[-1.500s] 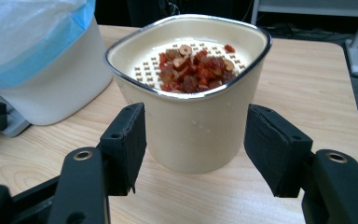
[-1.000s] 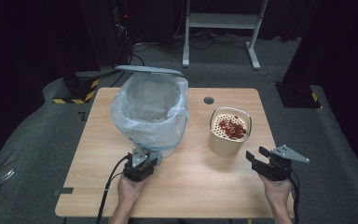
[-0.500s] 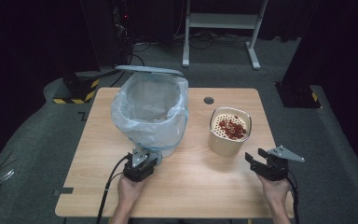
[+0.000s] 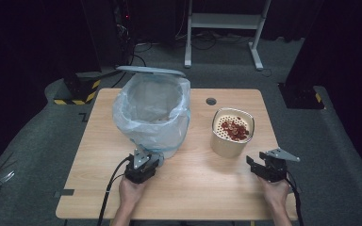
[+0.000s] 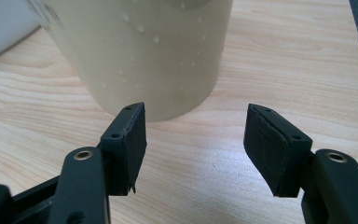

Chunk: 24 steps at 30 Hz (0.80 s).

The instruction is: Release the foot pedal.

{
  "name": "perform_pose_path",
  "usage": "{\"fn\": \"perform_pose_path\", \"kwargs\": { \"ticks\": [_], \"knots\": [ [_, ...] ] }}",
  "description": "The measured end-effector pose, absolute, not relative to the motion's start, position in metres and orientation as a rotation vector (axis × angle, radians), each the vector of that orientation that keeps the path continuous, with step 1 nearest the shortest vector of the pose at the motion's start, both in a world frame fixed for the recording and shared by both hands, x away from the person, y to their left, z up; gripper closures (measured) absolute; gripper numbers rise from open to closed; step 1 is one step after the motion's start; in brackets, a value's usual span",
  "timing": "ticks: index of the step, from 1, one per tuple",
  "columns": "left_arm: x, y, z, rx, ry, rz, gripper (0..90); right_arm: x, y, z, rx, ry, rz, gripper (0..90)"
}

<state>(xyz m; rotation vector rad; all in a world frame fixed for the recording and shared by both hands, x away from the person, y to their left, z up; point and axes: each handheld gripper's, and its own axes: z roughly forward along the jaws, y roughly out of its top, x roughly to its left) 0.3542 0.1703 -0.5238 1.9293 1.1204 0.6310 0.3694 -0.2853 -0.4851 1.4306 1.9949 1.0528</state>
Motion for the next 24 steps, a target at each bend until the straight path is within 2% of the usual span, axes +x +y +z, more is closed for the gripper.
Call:
{"fn": "perform_pose_path", "kwargs": {
  "ticks": [24],
  "knots": [
    [0.354, 0.170, -0.524, 1.929, 1.121, 0.632, 58.7, 0.379, -0.282, -0.506, 1.448, 2.038, 0.923, 38.8]
  ]
}}
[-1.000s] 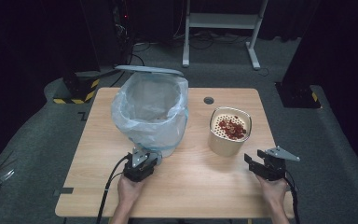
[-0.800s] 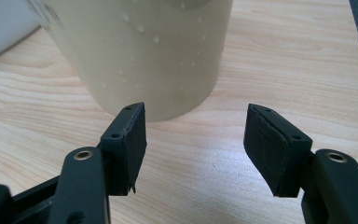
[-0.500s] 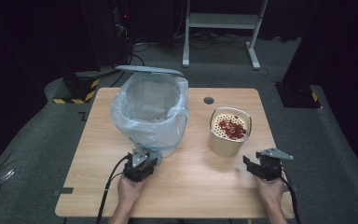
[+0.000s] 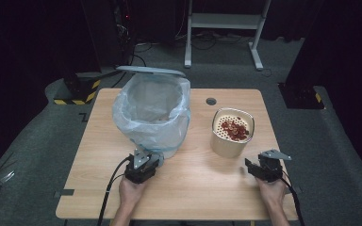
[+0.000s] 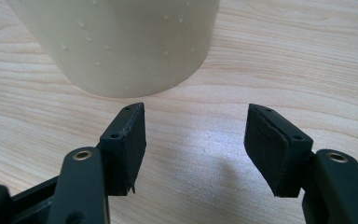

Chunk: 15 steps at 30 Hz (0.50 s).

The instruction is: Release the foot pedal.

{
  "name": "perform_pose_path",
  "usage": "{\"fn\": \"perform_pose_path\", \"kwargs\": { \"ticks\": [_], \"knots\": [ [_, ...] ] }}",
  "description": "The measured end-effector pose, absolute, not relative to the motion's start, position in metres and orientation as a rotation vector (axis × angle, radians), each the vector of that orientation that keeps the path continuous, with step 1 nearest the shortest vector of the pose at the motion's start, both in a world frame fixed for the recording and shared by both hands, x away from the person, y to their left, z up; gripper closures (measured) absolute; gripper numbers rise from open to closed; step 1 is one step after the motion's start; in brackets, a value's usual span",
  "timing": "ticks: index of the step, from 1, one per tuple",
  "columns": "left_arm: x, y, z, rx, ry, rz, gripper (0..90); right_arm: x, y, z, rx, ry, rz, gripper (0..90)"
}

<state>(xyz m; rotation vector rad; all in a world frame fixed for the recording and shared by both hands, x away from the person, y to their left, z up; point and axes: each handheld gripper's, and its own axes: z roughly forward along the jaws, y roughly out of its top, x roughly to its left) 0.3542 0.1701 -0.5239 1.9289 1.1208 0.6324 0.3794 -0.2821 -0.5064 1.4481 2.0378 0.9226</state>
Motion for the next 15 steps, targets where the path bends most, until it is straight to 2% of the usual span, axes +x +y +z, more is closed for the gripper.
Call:
{"fn": "perform_pose_path", "kwargs": {
  "ticks": [15],
  "knots": [
    [0.3542, 0.1702, -0.5238, 1.931, 1.118, 0.634, 58.6, 0.3809, -0.2824, -0.5142, 1.451, 2.048, 0.868, 37.7]
  ]
}}
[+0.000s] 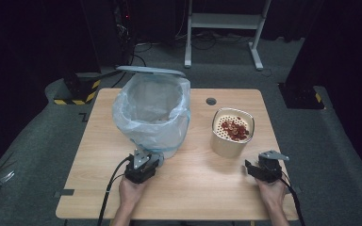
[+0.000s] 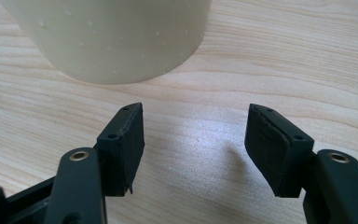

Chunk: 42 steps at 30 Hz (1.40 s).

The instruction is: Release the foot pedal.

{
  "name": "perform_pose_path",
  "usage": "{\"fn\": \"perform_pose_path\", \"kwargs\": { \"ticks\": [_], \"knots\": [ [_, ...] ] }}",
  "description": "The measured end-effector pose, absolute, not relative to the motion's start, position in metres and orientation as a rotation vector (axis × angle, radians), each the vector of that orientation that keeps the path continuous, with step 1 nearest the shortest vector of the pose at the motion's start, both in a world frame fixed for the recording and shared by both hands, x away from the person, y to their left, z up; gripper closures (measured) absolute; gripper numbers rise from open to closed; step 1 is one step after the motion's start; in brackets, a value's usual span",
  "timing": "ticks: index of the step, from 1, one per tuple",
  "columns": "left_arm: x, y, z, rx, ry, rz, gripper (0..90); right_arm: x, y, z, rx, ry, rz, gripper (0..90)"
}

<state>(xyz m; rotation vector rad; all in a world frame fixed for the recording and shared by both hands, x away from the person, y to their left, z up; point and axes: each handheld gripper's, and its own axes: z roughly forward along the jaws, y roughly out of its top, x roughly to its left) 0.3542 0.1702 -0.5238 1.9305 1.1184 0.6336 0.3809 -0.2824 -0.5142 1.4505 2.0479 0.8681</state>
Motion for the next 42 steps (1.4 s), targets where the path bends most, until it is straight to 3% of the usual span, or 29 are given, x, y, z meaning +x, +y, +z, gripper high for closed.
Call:
{"fn": "perform_pose_path", "kwargs": {
  "ticks": [42],
  "knots": [
    [0.3522, 0.1706, -0.5235, 1.915, 1.101, 0.631, 54.3, 0.3812, -0.2849, -0.5227, 1.460, 2.050, 0.875, 32.4]
  ]
}}
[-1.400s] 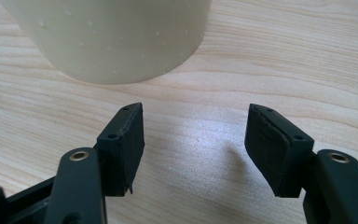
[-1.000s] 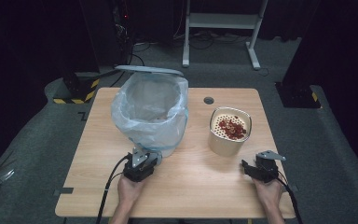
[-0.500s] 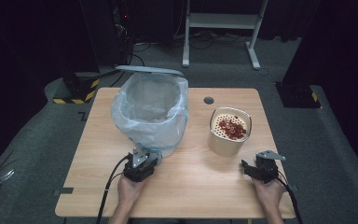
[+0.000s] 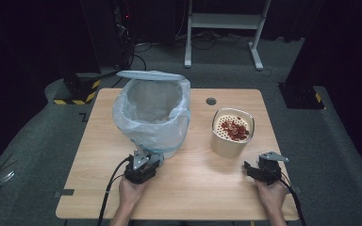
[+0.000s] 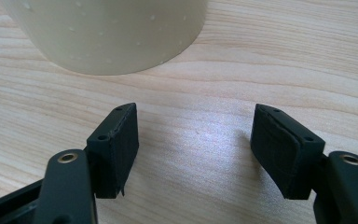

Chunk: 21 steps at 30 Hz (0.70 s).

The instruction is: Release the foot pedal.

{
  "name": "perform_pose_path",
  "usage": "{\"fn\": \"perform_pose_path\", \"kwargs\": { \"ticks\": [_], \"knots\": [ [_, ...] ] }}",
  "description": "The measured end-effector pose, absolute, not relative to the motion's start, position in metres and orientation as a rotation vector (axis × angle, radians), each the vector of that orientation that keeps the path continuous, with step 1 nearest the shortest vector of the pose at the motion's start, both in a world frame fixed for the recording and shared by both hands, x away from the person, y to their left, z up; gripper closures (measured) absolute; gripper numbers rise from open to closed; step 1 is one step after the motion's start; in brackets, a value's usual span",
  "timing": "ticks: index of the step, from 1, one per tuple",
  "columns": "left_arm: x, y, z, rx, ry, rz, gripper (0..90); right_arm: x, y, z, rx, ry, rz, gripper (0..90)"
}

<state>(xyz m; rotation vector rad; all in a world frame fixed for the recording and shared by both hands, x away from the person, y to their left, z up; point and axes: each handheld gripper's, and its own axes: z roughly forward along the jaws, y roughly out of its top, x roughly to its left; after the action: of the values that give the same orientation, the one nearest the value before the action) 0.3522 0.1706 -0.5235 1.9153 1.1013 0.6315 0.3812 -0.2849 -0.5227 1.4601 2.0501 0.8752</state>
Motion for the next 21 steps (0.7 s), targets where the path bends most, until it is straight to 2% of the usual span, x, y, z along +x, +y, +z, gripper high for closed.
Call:
{"fn": "perform_pose_path", "kwargs": {
  "ticks": [21],
  "knots": [
    [0.3483, 0.1768, -0.5187, 1.873, 1.105, 0.627, 47.8, 0.3812, -0.2847, -0.5228, 1.462, 2.047, 0.875, 32.0]
  ]
}}
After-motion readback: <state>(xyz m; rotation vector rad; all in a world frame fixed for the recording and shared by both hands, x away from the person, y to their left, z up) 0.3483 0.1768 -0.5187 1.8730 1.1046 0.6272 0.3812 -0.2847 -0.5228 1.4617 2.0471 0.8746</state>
